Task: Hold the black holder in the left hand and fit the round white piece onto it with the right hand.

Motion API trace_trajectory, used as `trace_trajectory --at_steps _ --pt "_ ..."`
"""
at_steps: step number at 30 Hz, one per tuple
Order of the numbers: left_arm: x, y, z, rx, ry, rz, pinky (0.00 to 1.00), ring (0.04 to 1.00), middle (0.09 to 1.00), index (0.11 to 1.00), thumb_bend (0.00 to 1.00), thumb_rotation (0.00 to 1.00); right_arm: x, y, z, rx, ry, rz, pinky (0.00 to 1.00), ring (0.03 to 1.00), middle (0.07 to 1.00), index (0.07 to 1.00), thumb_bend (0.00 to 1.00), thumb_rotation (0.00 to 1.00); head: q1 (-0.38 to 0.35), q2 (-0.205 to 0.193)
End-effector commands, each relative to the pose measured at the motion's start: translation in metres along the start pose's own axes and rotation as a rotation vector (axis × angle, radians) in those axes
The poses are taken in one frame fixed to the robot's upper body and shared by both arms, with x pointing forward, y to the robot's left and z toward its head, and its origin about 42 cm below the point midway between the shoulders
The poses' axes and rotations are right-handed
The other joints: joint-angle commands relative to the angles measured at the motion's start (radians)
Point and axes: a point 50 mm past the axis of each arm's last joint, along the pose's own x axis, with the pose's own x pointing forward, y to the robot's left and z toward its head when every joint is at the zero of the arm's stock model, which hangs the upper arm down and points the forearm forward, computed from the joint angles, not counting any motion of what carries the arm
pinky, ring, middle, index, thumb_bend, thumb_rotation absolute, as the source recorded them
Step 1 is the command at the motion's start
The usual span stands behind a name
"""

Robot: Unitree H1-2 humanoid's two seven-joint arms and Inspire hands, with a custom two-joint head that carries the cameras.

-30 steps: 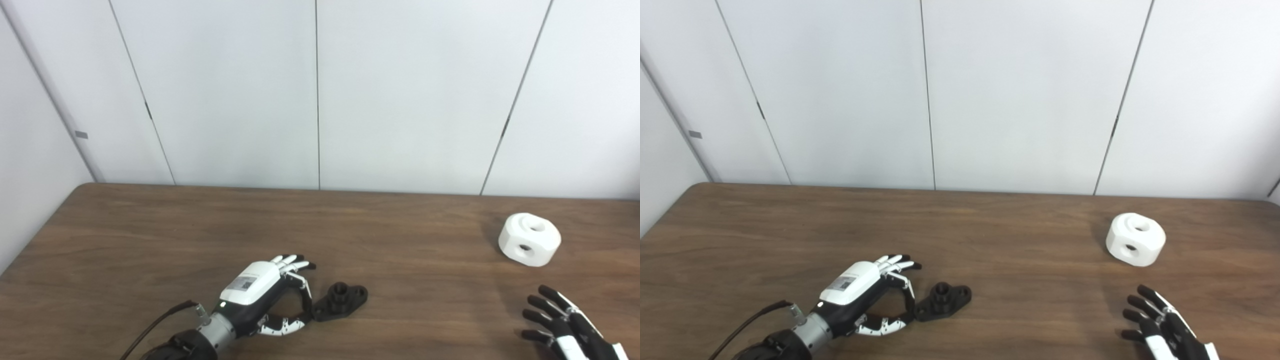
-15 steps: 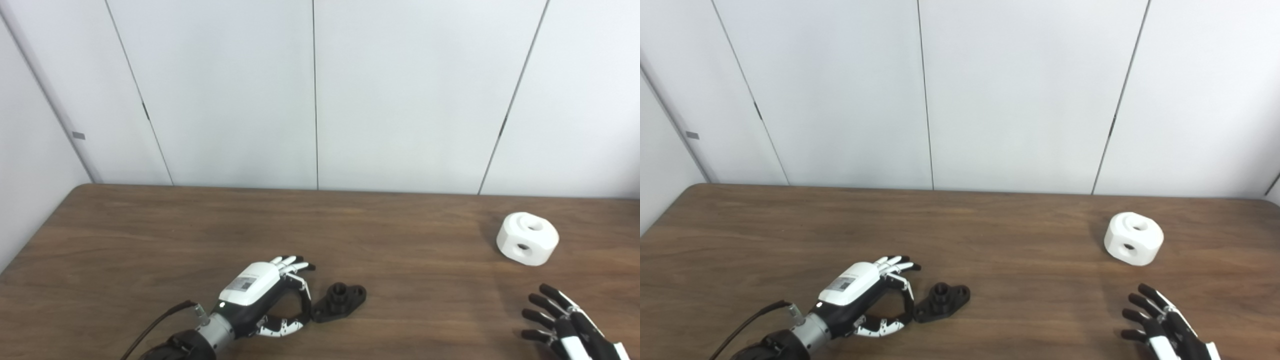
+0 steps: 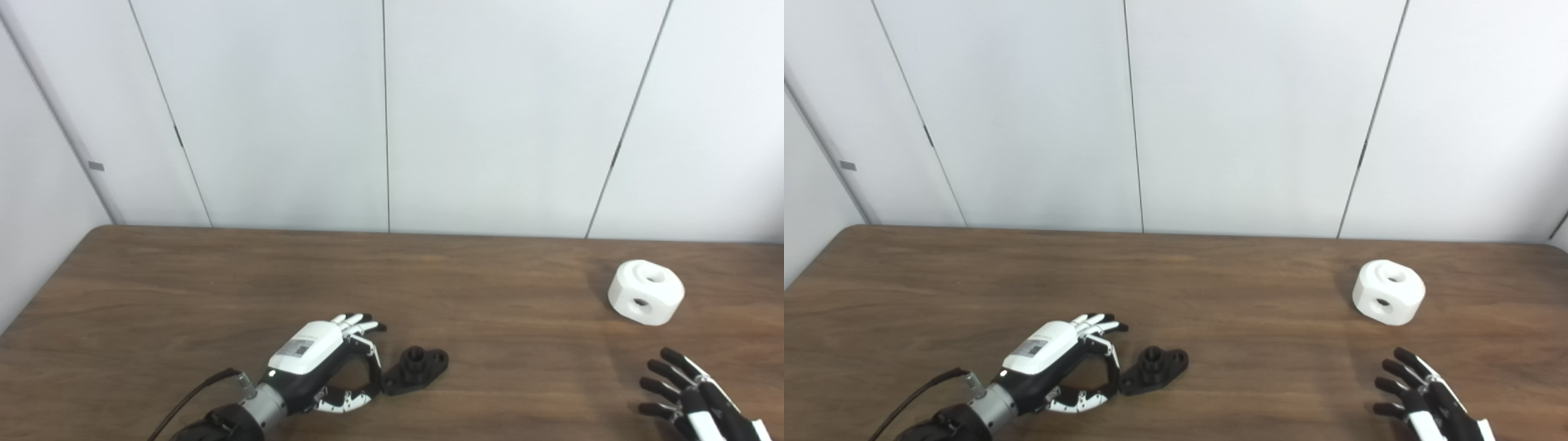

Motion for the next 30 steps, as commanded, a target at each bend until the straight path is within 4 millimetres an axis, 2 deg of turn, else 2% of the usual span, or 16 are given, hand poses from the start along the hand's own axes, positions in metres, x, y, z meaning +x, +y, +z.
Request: trace_trajectory --at_steps 1,16,19,23,28,30 --pt "0.000 0.005 -0.002 0.025 -0.008 -0.001 1.00 0.974 0.914 0.483 0.51 0.05 0.004 0.002 0.011 0.024 -0.074 -0.004 0.60 0.747 0.804 0.817 0.68 0.73 0.001 0.001" --pt "0.000 0.005 -0.001 0.027 -0.004 -0.004 1.00 0.977 0.915 0.483 0.51 0.05 0.005 0.000 0.011 0.009 -0.086 -0.009 0.60 0.752 0.803 0.824 0.68 0.74 -0.004 -0.006" --pt "0.001 0.004 0.000 0.026 -0.007 0.000 1.00 0.976 0.915 0.483 0.51 0.05 0.007 -0.004 0.016 -0.029 -0.118 -0.074 0.54 0.728 0.802 0.824 0.69 0.75 -0.004 -0.009" --pt "0.003 0.003 0.000 0.023 -0.012 -0.002 1.00 0.976 0.917 0.483 0.51 0.05 0.014 -0.018 0.029 -0.077 -0.143 -0.156 0.44 0.677 0.814 0.852 0.64 0.73 -0.003 -0.012" --pt "0.003 0.003 0.001 0.019 -0.009 -0.006 1.00 0.979 0.919 0.483 0.51 0.05 0.025 -0.033 0.051 -0.253 -0.194 -0.266 0.33 0.533 0.759 0.820 0.60 0.61 -0.005 -0.015" --pt "0.003 0.003 0.001 0.018 -0.007 -0.006 1.00 0.982 0.921 0.484 0.51 0.05 0.031 -0.036 0.063 -0.328 -0.210 -0.325 0.31 0.525 0.742 0.802 0.57 0.59 -0.011 -0.016"
